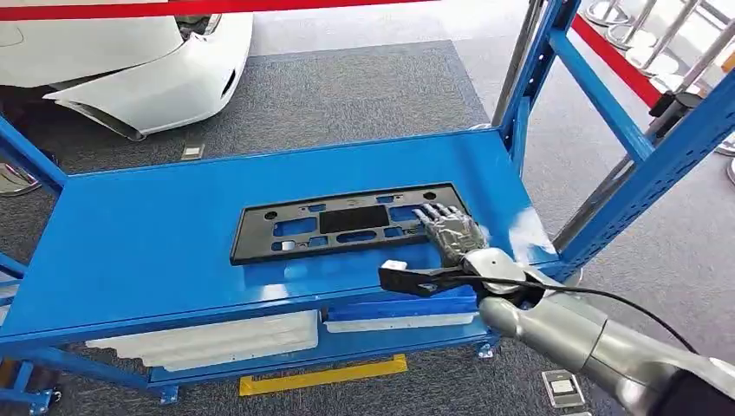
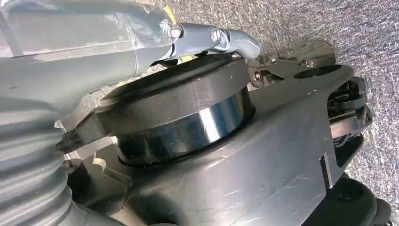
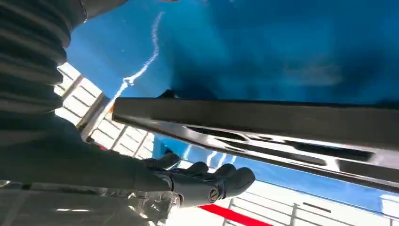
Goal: Take the parts from the cabinet and place them on the table.
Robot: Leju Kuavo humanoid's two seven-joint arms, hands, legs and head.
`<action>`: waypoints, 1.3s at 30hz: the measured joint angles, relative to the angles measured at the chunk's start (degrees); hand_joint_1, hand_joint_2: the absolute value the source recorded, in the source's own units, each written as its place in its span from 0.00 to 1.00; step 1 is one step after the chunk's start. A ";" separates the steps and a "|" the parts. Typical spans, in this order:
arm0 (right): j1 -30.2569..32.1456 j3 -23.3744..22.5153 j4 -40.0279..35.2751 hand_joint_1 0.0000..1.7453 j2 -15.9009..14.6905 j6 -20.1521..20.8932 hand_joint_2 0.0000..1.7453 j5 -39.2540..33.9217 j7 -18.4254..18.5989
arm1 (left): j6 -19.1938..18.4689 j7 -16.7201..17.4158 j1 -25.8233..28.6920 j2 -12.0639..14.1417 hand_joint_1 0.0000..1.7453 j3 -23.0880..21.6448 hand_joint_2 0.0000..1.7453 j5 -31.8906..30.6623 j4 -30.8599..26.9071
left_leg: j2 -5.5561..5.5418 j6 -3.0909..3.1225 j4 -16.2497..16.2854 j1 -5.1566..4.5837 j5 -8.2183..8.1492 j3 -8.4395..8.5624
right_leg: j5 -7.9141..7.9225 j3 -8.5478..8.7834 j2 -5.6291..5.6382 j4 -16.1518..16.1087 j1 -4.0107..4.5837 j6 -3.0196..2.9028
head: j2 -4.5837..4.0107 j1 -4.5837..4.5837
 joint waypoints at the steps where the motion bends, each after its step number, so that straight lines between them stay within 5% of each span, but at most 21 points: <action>1: -0.14 0.20 0.63 0.00 -0.22 -0.33 1.00 0.13 0.17 | 0.02 0.02 0.00 0.00 0.00 0.00 1.00 0.02 0.00 | 0.00 0.00 0.00 0.00 0.00 0.00 | 0.00 0.01 0.00 0.00 0.00 0.00 | 0.00 0.02; 10: -0.58 0.22 7.08 0.00 -0.37 -7.91 1.00 7.12 2.95 | 0.59 -0.20 0.11 -0.02 0.00 0.00 1.00 0.76 0.00 | -0.01 0.00 0.00 0.00 0.00 -0.02 | 0.01 0.02 -0.03 0.00 0.01 0.01 | 0.00 0.02; 39: -0.62 0.13 13.27 0.00 2.36 -13.22 1.00 12.04 3.69 | 0.59 -1.33 0.32 -0.11 0.00 0.00 1.00 1.07 0.00 | -0.01 0.00 0.01 0.00 0.00 -0.01 | 0.01 0.01 -0.03 0.01 0.01 0.02 | 0.00 0.04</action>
